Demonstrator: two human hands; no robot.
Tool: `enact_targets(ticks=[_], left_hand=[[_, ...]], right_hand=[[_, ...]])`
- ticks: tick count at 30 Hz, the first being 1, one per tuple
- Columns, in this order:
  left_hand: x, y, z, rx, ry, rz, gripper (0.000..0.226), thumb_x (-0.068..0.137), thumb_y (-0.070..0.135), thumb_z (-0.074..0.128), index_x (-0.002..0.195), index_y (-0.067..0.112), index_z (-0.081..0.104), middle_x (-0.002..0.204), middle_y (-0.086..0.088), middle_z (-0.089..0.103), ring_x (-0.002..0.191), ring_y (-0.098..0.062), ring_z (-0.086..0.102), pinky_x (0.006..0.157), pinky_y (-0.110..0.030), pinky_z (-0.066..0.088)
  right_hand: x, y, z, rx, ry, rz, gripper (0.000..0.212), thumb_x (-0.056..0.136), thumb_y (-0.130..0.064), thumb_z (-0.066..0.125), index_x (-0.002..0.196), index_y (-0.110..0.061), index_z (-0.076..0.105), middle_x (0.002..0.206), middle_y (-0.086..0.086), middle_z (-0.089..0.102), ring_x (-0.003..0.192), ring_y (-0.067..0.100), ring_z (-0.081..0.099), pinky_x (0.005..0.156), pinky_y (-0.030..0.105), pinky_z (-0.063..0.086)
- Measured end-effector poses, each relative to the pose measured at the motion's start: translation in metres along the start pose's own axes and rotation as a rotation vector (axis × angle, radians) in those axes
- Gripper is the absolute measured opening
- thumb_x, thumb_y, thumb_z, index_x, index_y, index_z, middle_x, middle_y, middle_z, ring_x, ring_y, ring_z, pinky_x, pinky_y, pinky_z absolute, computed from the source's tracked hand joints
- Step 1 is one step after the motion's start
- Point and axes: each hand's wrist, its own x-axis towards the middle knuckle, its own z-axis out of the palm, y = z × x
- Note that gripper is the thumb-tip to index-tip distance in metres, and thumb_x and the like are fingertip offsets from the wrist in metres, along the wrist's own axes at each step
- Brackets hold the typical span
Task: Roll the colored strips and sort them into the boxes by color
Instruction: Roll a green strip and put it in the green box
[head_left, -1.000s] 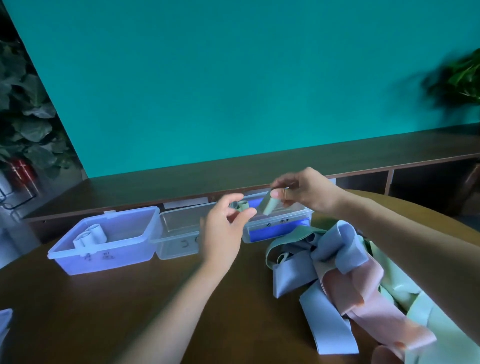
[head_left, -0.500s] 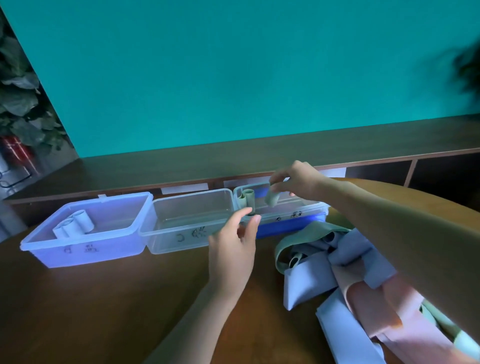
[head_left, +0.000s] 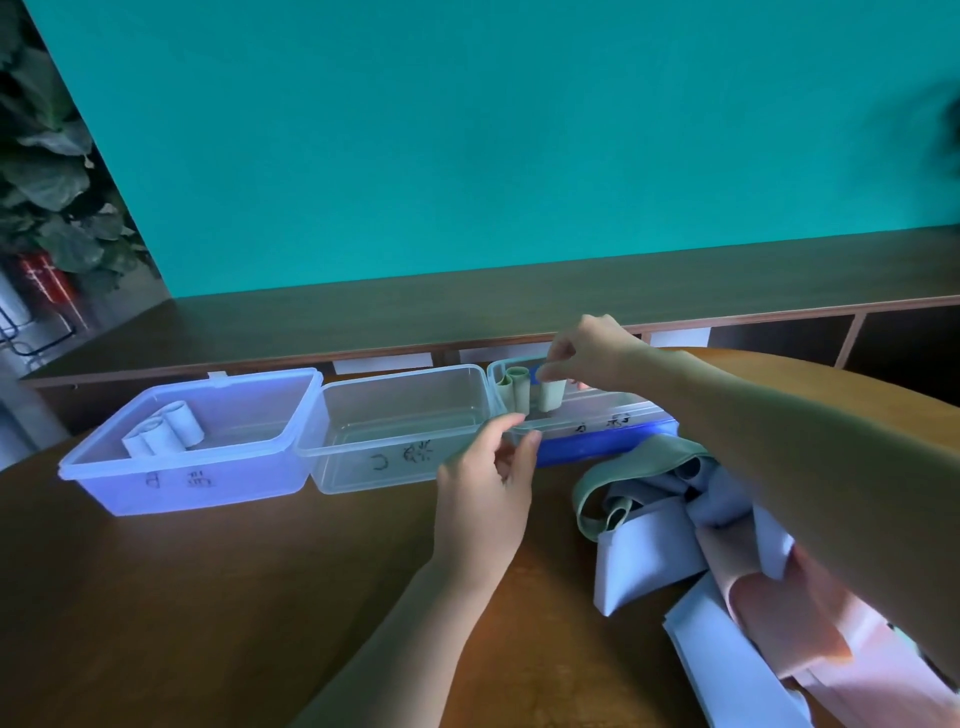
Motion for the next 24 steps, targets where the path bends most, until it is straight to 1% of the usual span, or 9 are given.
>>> enact_targets(ticks=[4,6,9,11,15,19,21,22,24], left_hand=[[0.0,0.0,0.0,0.001,0.029,0.027,0.032,0.094,0.032,0.067,0.122,0.017,0.07,0.09,0.01,0.073,0.076,0.003,0.063,0.062,-0.001,0.045],[0.0,0.001,0.0,-0.003,0.041,0.036,0.03,0.094,0.029,0.069,0.12,0.015,0.071,0.09,0.009,0.074,0.076,0.004,0.062,0.062,0.0,0.045],[0.0,0.0,-0.002,-0.012,0.05,0.034,0.029,0.093,0.028,0.07,0.119,0.015,0.072,0.089,0.01,0.073,0.075,0.004,0.061,0.062,0.001,0.043],[0.0,0.0,-0.002,-0.025,0.049,0.031,0.03,0.093,0.029,0.07,0.12,0.015,0.071,0.089,0.013,0.071,0.074,0.005,0.061,0.062,0.0,0.043],[-0.001,-0.001,-0.002,-0.031,0.026,0.027,0.037,0.094,0.039,0.062,0.122,0.016,0.07,0.091,0.01,0.073,0.073,0.002,0.063,0.058,-0.001,0.043],[0.001,-0.005,0.0,-0.009,-0.022,0.009,0.036,0.096,0.034,0.064,0.129,0.02,0.066,0.092,0.011,0.073,0.072,0.001,0.064,0.057,-0.002,0.042],[0.002,-0.005,0.001,-0.01,-0.07,-0.009,0.039,0.098,0.034,0.062,0.134,0.021,0.063,0.09,0.011,0.072,0.067,0.004,0.06,0.053,-0.003,0.04],[0.003,-0.005,0.002,-0.018,-0.09,-0.008,0.041,0.098,0.034,0.061,0.136,0.021,0.061,0.091,0.008,0.073,0.064,0.007,0.058,0.052,-0.003,0.039],[0.004,-0.005,0.003,-0.029,-0.115,0.007,0.041,0.098,0.031,0.061,0.138,0.019,0.06,0.092,0.002,0.074,0.061,0.011,0.055,0.05,-0.001,0.035]], right_hand=[[0.0,0.001,0.0,-0.02,0.067,0.163,0.039,0.088,-0.041,0.077,0.085,-0.002,0.074,0.072,0.008,0.067,0.058,0.019,0.056,0.05,0.023,0.045],[0.001,0.001,0.002,-0.015,0.088,0.232,0.039,0.089,-0.038,0.074,0.079,-0.001,0.073,0.064,0.006,0.066,0.052,0.016,0.053,0.047,0.021,0.043],[0.002,-0.003,0.006,0.004,0.095,0.331,0.038,0.091,-0.034,0.069,0.063,-0.009,0.062,0.039,-0.007,0.055,0.034,0.005,0.044,0.034,0.013,0.032],[0.001,-0.01,0.006,0.019,0.106,0.378,0.04,0.091,-0.031,0.066,0.058,-0.014,0.051,0.029,-0.011,0.044,0.031,0.006,0.039,0.032,0.013,0.029],[0.003,-0.016,0.006,0.089,0.067,0.435,0.028,0.085,-0.023,0.065,0.062,-0.019,0.05,0.034,-0.007,0.051,0.032,0.007,0.047,0.043,0.014,0.038],[0.005,-0.015,0.007,0.177,0.063,0.419,0.03,0.091,-0.034,0.07,0.071,-0.016,0.056,0.037,-0.005,0.057,0.029,0.003,0.051,0.034,0.01,0.033],[0.005,-0.013,0.008,0.236,0.075,0.408,0.028,0.089,-0.036,0.074,0.077,-0.013,0.063,0.047,-0.002,0.064,0.037,0.005,0.058,0.042,0.01,0.044],[0.005,-0.011,0.008,0.253,0.079,0.398,0.027,0.088,-0.036,0.075,0.08,-0.012,0.066,0.055,0.0,0.068,0.043,0.008,0.061,0.053,0.013,0.053],[0.002,-0.008,0.009,0.265,0.082,0.381,0.029,0.087,-0.038,0.077,0.084,-0.01,0.07,0.071,0.006,0.073,0.058,0.013,0.063,0.076,0.025,0.059]])
